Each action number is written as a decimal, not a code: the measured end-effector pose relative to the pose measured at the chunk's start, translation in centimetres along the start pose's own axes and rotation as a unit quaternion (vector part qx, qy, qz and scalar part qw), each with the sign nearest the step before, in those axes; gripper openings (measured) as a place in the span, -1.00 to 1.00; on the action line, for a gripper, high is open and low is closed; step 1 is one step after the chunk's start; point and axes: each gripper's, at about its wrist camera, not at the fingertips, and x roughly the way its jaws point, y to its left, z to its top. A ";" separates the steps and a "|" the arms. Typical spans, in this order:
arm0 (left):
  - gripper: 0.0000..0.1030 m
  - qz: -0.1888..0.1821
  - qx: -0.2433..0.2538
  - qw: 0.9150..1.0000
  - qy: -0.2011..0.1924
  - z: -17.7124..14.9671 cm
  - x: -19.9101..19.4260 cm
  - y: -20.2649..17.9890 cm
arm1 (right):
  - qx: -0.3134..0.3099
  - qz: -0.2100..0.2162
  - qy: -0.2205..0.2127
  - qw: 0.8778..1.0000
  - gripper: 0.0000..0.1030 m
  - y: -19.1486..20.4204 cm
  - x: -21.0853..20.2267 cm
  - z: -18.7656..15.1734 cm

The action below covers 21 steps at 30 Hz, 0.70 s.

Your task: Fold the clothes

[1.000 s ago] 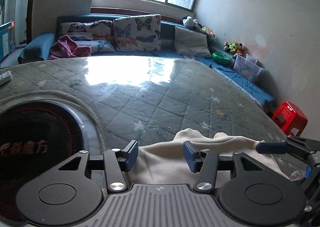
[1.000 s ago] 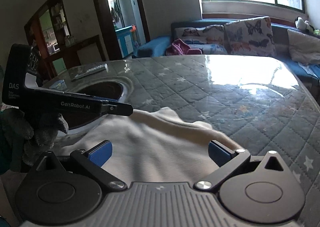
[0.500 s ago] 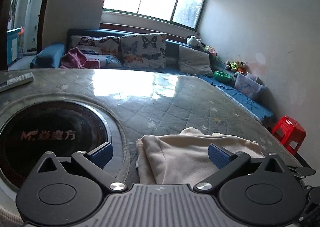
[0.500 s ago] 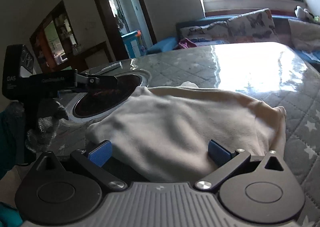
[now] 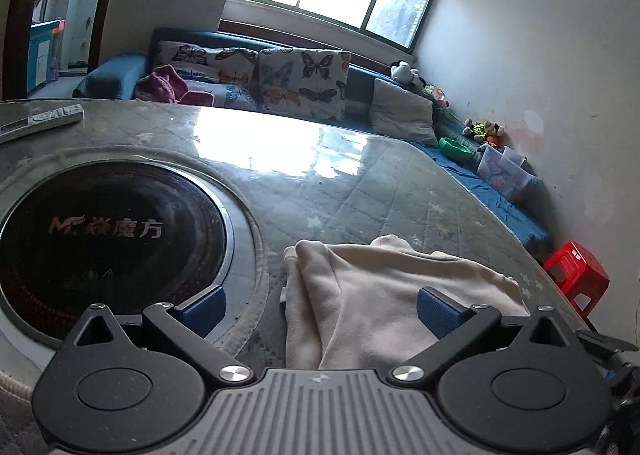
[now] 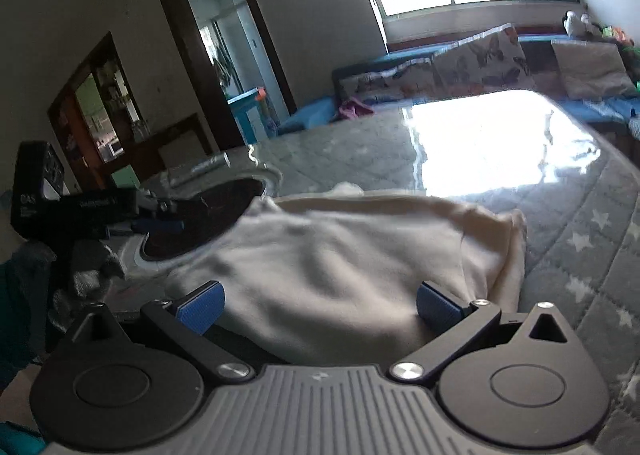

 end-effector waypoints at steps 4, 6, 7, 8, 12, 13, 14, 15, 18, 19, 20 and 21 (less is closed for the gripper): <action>1.00 0.006 -0.003 1.000 0.003 -0.1 0.0 0.1 | 0.016 -0.009 0.007 1.000 1.00 -0.9 0.6 -0.1; 1.00 0.010 -0.013 1.000 0.009 0.0 0.1 0.3 | 0.005 -0.014 0.015 1.000 1.00 -0.7 0.9 -0.2; 1.00 0.011 -0.018 1.000 0.011 0.1 0.1 0.4 | -0.007 -0.017 0.017 1.000 1.00 -0.4 0.8 -0.1; 1.00 0.011 -0.021 1.000 0.011 0.2 0.1 0.5 | -0.019 -0.019 0.020 0.999 1.00 0.0 0.8 0.0; 0.94 0.009 -0.030 0.999 0.012 0.4 0.0 0.9 | -0.074 -0.010 0.032 0.997 1.00 2.1 1.3 0.6; 0.90 0.009 -0.032 0.999 0.014 0.3 0.0 1.0 | -0.088 -0.008 0.036 0.995 1.00 2.7 1.6 0.7; 0.88 0.011 -0.033 0.999 0.016 0.3 0.0 1.1 | -0.104 -0.005 0.040 0.994 1.00 3.4 1.9 0.8; 0.87 0.013 -0.035 0.999 0.018 0.2 0.1 1.2 | -0.123 -0.002 0.042 0.992 1.00 4.3 2.2 0.9; 0.76 0.016 -0.050 0.998 0.022 0.2 0.1 1.7 | -0.185 0.006 0.049 0.981 1.00 7.1 3.4 1.0; 0.70 0.017 -0.057 0.998 0.023 0.2 0.0 2.0 | -0.203 0.012 0.052 0.978 1.00 7.9 3.8 1.0; 0.65 0.017 -0.064 0.998 0.023 0.3 -0.1 2.2 | -0.221 0.018 0.054 0.974 1.00 8.7 4.1 1.0; 0.62 0.018 -0.071 0.997 0.022 0.4 -0.1 2.5 | -0.238 0.022 0.056 0.969 1.00 9.5 4.5 1.0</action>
